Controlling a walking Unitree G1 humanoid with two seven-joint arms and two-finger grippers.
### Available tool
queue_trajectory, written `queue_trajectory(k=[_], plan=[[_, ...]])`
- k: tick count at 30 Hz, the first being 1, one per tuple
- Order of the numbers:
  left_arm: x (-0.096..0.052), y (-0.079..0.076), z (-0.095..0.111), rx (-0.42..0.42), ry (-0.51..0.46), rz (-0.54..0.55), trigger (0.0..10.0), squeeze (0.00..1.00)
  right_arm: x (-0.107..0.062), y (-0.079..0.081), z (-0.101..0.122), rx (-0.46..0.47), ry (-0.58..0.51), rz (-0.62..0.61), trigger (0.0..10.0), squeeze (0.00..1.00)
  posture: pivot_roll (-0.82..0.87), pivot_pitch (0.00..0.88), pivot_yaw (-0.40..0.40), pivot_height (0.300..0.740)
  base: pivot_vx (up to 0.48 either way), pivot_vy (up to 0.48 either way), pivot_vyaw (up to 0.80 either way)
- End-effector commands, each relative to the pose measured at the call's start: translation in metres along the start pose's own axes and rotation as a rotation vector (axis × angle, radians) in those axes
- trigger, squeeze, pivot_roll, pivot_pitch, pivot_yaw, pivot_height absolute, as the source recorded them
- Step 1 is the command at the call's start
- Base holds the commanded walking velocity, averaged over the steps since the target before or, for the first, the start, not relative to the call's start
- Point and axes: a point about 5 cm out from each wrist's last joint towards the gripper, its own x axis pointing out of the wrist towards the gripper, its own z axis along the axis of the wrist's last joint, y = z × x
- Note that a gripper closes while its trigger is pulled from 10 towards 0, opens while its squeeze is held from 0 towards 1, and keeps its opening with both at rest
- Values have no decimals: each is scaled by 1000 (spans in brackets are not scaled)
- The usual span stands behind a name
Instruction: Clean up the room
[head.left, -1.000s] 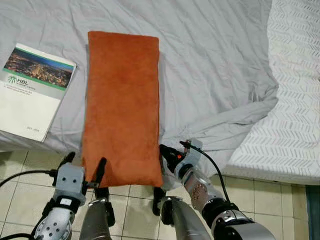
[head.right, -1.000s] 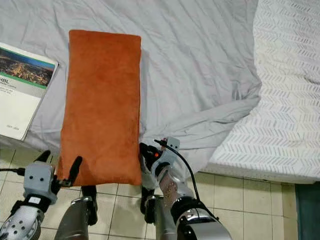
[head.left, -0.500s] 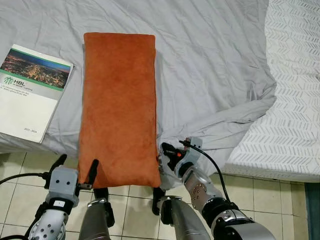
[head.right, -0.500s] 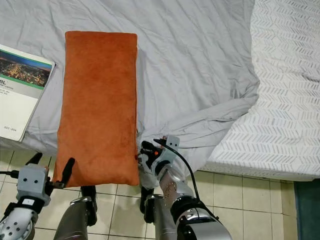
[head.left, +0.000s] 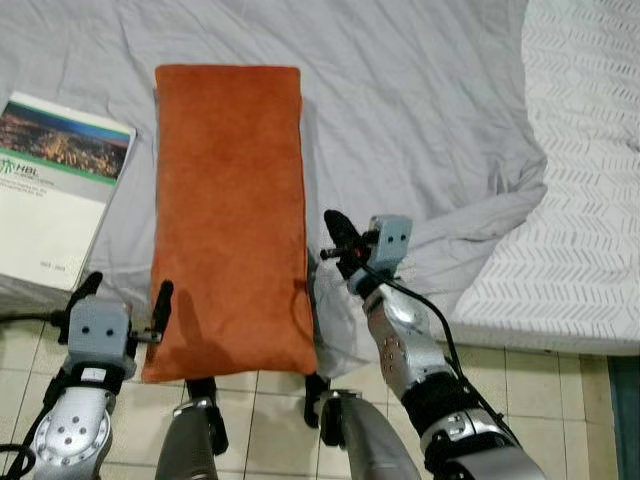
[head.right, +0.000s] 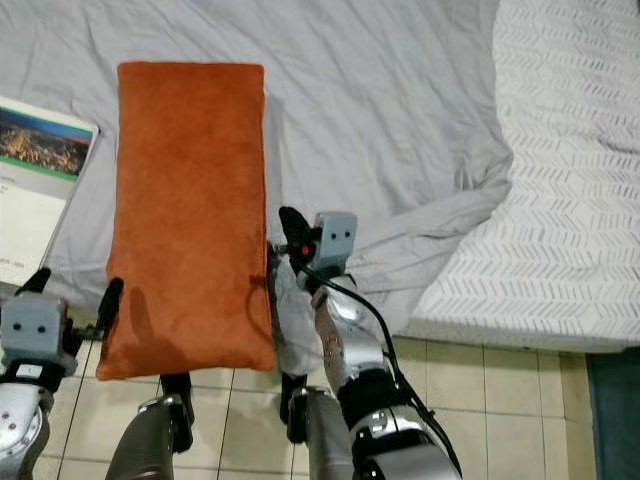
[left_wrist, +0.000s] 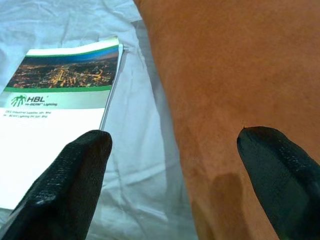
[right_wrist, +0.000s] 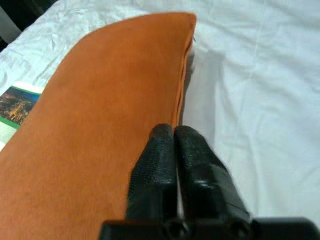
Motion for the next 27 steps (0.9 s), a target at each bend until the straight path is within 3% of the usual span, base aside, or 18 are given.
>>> queue_trajectory(k=[1,2,3,5,9,15,16,17,18,22,25,26,27], plan=[[-1,-7,-18,-67,122,15,10000,0,-12,10,-26,18,119,-12,10000,1000,-22,732,-253,740,0,0,0],[-1,-7,-18,-67,122,15,10000,0,-12,10,-26,18,119,-12,10000,1000,-22,732,-253,740,0,0,0],[18,-14,-29,-132,199,77,10000,0,-10,18,-44,48,272,-22,10000,1000,-35,725,-257,740,0,0,0],[44,-27,-38,-215,295,148,10000,0,-12,31,-67,80,475,-31,10000,1000,-35,725,-257,740,0,0,0],[73,-33,-37,-312,322,203,10000,0,-13,39,-77,134,539,-59,10000,1000,-39,711,-258,740,0,0,0],[96,-32,-39,-396,376,230,10000,0,-21,40,-90,214,624,-120,10000,1000,-42,707,-257,740,0,0,0],[98,-32,-42,-444,400,243,10000,0,-22,39,-91,231,631,-137,10000,137,-38,709,-255,740,0,0,0],[98,-32,-42,-444,400,243,10000,0,-22,39,-91,231,631,-137,10000,137,-38,709,-255,740,0,0,0],[97,-33,-47,-528,418,260,10000,0,-19,38,-88,296,605,-168,10000,0,-42,712,-257,740,0,0,0],[97,-34,-45,-614,384,263,10000,0,-10,35,-76,373,513,-191,10000,0,-39,711,-259,740,0,0,0],[101,-30,-32,-542,289,230,10000,0,4,22,-50,243,374,-189,10000,0,-32,712,-257,740,0,0,0],[101,-30,-32,-542,289,230,10000,0,4,22,-50,243,374,-189,10000,0,-32,712,-257,740,0,0,0],[103,-31,-18,-453,212,197,10000,0,6,17,-39,190,314,-188,10000,0,-38,712,-263,740,0,0,0]])
